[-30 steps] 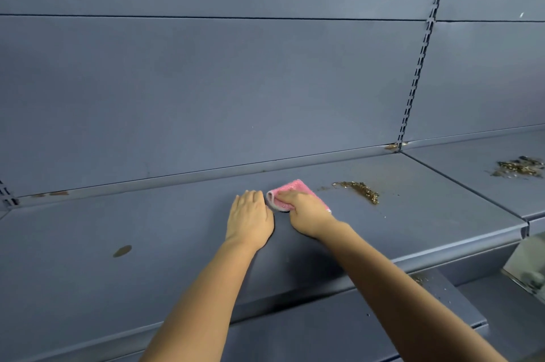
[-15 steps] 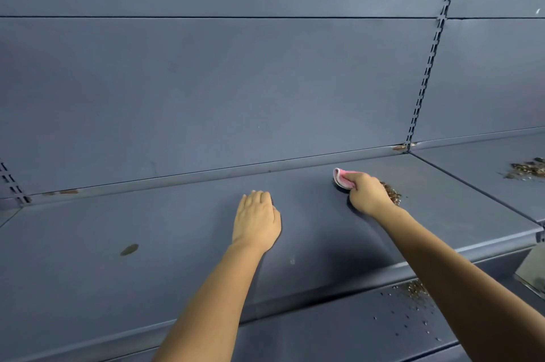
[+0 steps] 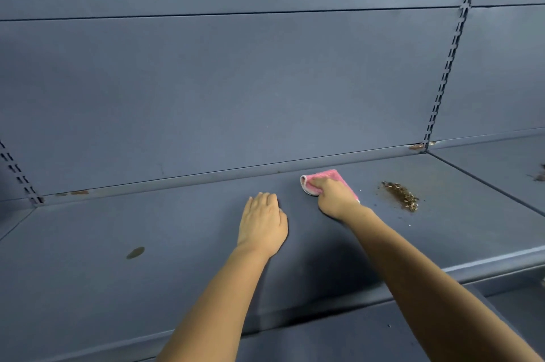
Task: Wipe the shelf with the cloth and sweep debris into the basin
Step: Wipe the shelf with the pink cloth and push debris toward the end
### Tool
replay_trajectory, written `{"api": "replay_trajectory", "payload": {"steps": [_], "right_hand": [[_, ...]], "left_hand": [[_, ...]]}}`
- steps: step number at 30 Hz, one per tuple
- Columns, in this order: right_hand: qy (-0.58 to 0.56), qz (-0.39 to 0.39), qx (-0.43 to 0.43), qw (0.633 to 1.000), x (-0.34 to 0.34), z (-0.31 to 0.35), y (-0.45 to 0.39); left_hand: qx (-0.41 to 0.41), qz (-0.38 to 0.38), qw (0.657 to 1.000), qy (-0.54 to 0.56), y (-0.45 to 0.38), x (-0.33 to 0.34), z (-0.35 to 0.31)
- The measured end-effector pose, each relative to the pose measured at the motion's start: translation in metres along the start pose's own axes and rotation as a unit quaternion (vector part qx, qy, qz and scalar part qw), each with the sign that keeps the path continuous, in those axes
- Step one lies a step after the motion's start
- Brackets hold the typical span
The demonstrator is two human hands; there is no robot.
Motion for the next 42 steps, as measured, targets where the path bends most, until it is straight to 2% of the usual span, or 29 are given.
{"api": "replay_trajectory", "payload": {"steps": [7,11,13,16,18,25,29,36,39,42], "right_hand": [[-0.01,-0.069,0.075,0.995,-0.046,-0.068,0.019],[-0.009,-0.099,0.07,0.993,-0.062,-0.052,0.047],[0.001,-0.081,0.035,0.996,-0.052,-0.026,0.058],[-0.013,-0.008,-0.068,0.998,-0.011,0.008,0.075],[0.006,0.025,-0.089,0.996,0.012,0.012,0.082],[0.017,-0.01,-0.019,1.0,-0.015,-0.027,0.079],[0.003,-0.065,0.024,0.998,-0.049,-0.068,0.08],[-0.006,-0.115,0.04,0.993,-0.072,-0.08,0.077],[-0.047,-0.071,-0.007,0.996,-0.054,-0.045,0.075],[0.007,0.016,-0.06,0.998,-0.012,-0.012,0.066]], "left_hand": [[-0.002,0.005,1.0,-0.013,0.001,0.0,-0.001],[0.009,0.006,1.0,-0.023,0.003,-0.002,-0.005],[0.011,0.002,1.0,-0.029,0.004,-0.004,-0.005],[0.019,0.007,0.999,-0.044,0.008,-0.005,-0.008],[0.022,0.012,0.999,-0.043,0.008,-0.006,-0.013],[0.001,0.012,1.0,0.018,-0.008,0.0,-0.052],[0.005,0.018,1.0,0.019,-0.012,0.012,-0.061],[0.021,0.002,1.0,0.017,-0.012,0.015,-0.06],[0.024,-0.002,1.0,0.013,-0.013,0.015,-0.06],[0.013,-0.002,1.0,0.019,-0.013,0.015,-0.059]]}}
Point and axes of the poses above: each hand's wrist, its own y-axis away from the middle knuckle, its own x-axis out of the palm, z = x × y, the point moved 6 cm from there along -y, towards the middle knuckle, and after that the axes turned 2 degrees about x, right-handed, at the moved point
